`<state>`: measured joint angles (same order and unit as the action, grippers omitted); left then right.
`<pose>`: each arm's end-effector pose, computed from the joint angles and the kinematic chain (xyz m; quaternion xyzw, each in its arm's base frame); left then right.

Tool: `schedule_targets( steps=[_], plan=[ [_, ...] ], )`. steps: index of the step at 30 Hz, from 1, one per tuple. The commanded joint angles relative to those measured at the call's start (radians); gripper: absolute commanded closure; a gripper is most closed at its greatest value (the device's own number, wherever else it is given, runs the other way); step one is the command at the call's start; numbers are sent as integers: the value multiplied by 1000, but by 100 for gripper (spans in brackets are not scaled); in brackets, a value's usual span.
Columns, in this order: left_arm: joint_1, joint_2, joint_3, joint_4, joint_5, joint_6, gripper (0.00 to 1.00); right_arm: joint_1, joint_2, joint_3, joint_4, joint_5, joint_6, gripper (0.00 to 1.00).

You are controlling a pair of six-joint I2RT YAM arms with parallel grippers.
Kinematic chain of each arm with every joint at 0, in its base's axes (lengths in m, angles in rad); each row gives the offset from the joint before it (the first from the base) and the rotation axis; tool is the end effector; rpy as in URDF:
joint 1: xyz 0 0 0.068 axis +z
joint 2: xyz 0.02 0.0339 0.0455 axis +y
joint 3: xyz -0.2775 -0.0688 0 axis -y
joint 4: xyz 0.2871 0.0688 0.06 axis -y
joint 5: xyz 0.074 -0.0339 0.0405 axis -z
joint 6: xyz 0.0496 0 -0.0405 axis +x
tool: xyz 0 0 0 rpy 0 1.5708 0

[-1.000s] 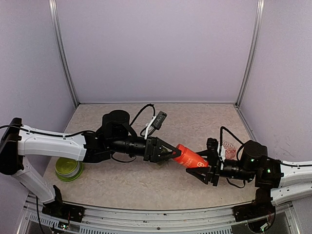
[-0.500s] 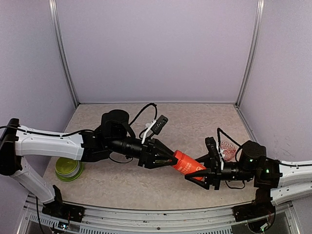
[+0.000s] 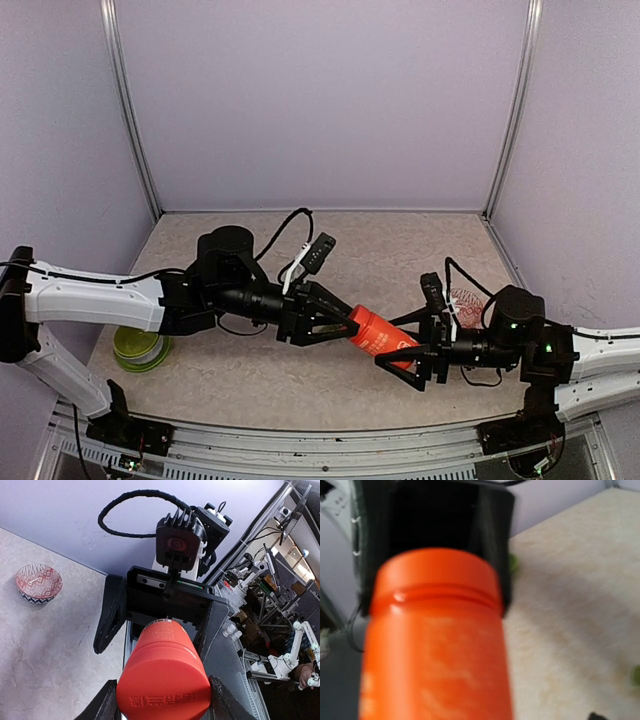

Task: Sort the pills into containers
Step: Pass from the right arm to the left, then place the pill bottle at the center of the board.

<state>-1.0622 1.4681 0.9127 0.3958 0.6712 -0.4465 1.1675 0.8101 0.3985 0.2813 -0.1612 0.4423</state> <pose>0.1574 -0.3457 0.2712 0.4213 0.6203 -0.6020 0.2745 0.0860 0.2218 0.2387 -0.3154 0.6817 0.5158 0.4121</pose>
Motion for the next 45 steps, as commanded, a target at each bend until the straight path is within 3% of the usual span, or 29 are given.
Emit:
schedule_targets(
  steps=[1, 14, 21, 33, 45],
  plan=[
    [17, -71, 0, 17, -57, 6, 69, -5, -48, 30, -71, 138, -22, 0],
    [96, -206, 5, -392, -457, 38, 70, -5, -145, 9, -226, 464, -72, 0],
    [177, -242, 29, -564, -614, 67, 69, -5, -111, -2, -233, 494, -79, 0],
    [265, -150, 107, -745, -874, 161, 69, -5, -142, -33, -242, 505, -74, 0],
    [418, -48, 126, -767, -870, 233, 69, -6, -141, -52, -226, 502, -65, 0]
  ],
)
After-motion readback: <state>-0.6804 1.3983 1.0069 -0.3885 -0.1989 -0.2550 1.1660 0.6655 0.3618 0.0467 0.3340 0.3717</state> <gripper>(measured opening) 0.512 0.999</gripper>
